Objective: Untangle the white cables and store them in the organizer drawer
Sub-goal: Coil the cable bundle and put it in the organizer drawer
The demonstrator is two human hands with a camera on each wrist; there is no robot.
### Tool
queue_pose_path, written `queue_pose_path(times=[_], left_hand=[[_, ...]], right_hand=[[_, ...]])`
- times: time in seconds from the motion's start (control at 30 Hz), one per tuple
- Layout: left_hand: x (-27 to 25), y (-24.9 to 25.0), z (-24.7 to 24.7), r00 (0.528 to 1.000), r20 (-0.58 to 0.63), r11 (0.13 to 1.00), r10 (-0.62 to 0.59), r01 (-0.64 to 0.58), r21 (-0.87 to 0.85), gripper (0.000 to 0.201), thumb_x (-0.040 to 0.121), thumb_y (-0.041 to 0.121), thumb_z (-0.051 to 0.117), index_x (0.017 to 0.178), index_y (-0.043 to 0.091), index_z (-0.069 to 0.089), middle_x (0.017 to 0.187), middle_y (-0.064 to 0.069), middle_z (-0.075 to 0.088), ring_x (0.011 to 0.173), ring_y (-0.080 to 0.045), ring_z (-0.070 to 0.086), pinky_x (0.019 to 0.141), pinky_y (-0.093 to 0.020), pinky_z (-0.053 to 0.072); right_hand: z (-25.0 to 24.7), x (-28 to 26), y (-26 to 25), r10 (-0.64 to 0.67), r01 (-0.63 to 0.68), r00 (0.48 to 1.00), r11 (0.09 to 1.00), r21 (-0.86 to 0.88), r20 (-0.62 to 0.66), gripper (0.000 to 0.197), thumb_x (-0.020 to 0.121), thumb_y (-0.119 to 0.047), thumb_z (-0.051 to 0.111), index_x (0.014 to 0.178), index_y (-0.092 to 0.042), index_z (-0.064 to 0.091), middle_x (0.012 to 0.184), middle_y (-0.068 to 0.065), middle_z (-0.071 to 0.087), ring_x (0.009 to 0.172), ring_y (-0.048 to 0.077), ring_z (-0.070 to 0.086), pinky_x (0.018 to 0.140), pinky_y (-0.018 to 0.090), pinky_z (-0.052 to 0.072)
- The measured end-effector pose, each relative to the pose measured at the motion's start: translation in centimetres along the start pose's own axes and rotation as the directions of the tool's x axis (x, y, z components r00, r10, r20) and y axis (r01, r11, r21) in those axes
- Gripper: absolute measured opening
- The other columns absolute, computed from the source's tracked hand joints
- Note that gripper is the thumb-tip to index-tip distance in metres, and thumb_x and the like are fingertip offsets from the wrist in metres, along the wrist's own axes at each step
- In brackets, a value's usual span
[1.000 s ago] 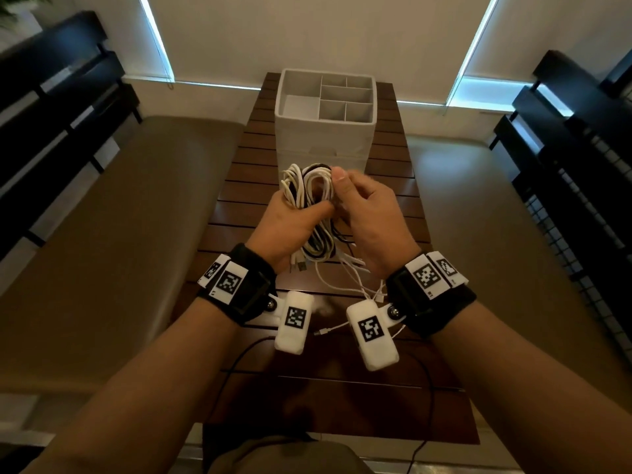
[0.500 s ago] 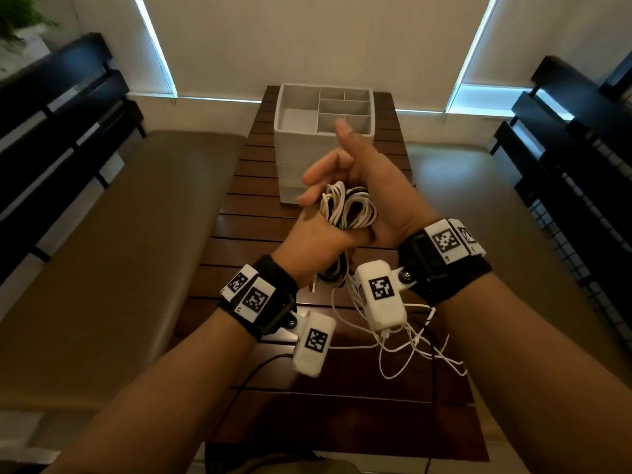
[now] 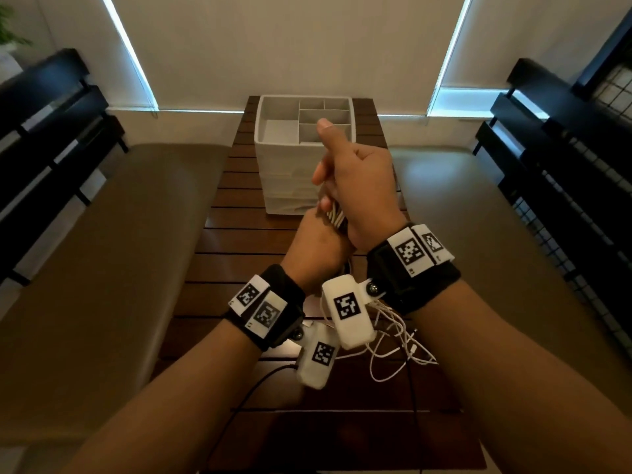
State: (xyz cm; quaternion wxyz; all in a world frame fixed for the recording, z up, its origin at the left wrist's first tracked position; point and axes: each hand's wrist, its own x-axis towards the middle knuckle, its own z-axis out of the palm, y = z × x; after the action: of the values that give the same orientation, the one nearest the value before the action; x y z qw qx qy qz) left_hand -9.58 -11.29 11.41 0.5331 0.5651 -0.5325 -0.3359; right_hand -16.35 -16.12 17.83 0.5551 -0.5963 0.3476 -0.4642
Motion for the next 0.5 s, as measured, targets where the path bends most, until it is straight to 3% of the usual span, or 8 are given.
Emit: queue_pose_path(times=[0.07,0.1,0.17,0.27,0.3,0.37,0.43,0.5], left_hand=[[0.0,-0.4,0.4,0.997,-0.08,0.994,0.003,0.006,0.112,0.023,0.103,0.0,0.053,0.118,-0.011,0.066,0.094,-0.014,0.07,0.069,-0.002,0.055,0.061,-0.016,0.048],[0.1,-0.6,0.5,0.997,-0.072,0.986,0.014,-0.002,0.164,0.018,0.101,0.0,0.057,0.112,-0.008,0.068,0.086,-0.005,0.068,0.068,0.0,0.054,0.062,-0.023,0.049],[0.0,-1.0,0.6,0.999,-0.032,0.975,-0.002,0.009,0.224,0.008,0.095,0.006,0.065,0.093,0.001,0.07,0.077,0.0,0.068,0.067,-0.009,0.063,0.063,-0.033,0.05],[-0.5,-1.4,0.6,0.999,-0.024,0.982,-0.04,0.043,0.186,0.027,0.094,0.0,0.067,0.074,0.019,0.063,0.072,-0.003,0.068,0.064,-0.007,0.065,0.06,-0.035,0.052],[-0.6,-1.4,0.7,0.999,-0.021,0.983,-0.042,0.045,0.176,0.032,0.094,-0.002,0.066,0.075,0.024,0.061,0.075,-0.005,0.069,0.066,-0.008,0.066,0.061,-0.039,0.054],[-0.8,-0.6,0.8,0.999,-0.015,0.993,-0.039,0.04,0.113,0.019,0.098,0.002,0.063,0.095,0.021,0.066,0.095,-0.013,0.073,0.078,-0.01,0.067,0.077,-0.047,0.059],[-0.5,0.2,0.3,0.999,0.003,0.998,0.039,-0.039,0.05,0.018,0.099,0.007,0.064,0.115,0.016,0.065,0.107,-0.005,0.07,0.092,-0.003,0.066,0.089,-0.039,0.057],[-0.1,0.2,-0.2,0.999,0.026,0.999,0.043,-0.043,-0.012,0.029,0.094,0.004,0.073,0.113,0.023,0.064,0.107,0.002,0.071,0.1,-0.007,0.069,0.09,-0.032,0.057]], right_hand=[[0.3,0.3,0.5,-0.038,0.035,0.997,0.999,-0.041,-0.067,0.058,0.103,-0.04,0.062,0.054,-0.01,0.061,0.047,0.012,0.048,0.037,0.023,0.049,0.046,0.028,0.045],[0.3,0.5,0.8,-0.059,0.054,0.995,0.997,-0.057,-0.083,0.058,0.103,-0.038,0.061,0.051,-0.012,0.06,0.049,0.014,0.05,0.036,0.024,0.049,0.046,0.03,0.045],[0.1,0.7,1.5,-0.085,0.076,0.991,0.994,-0.084,-0.101,0.06,0.104,-0.036,0.059,0.048,-0.017,0.057,0.048,0.011,0.05,0.037,0.025,0.049,0.049,0.033,0.046],[0.0,0.3,2.2,-0.064,0.058,0.994,0.996,-0.071,-0.084,0.06,0.107,-0.036,0.056,0.051,-0.013,0.058,0.048,0.01,0.048,0.036,0.024,0.049,0.048,0.033,0.046],[0.0,0.0,2.2,-0.058,0.054,0.996,0.997,-0.061,-0.064,0.059,0.107,-0.038,0.055,0.056,-0.01,0.059,0.049,0.011,0.049,0.037,0.023,0.05,0.047,0.032,0.047],[-0.4,-0.3,1.3,-0.042,0.042,0.999,0.999,-0.001,0.025,0.055,0.107,-0.042,0.055,0.068,-0.003,0.063,0.054,0.015,0.052,0.041,0.024,0.054,0.049,0.033,0.05],[-1.2,-0.2,-0.5,0.031,-0.048,0.979,0.996,0.079,0.201,0.057,0.106,-0.049,0.053,0.081,0.0,0.067,0.055,0.015,0.054,0.048,0.027,0.059,0.057,0.035,0.055],[-1.9,0.2,-2.0,0.101,-0.132,0.924,0.99,0.058,0.369,0.062,0.104,-0.054,0.051,0.086,0.001,0.069,0.056,0.012,0.057,0.052,0.028,0.059,0.062,0.033,0.056]])
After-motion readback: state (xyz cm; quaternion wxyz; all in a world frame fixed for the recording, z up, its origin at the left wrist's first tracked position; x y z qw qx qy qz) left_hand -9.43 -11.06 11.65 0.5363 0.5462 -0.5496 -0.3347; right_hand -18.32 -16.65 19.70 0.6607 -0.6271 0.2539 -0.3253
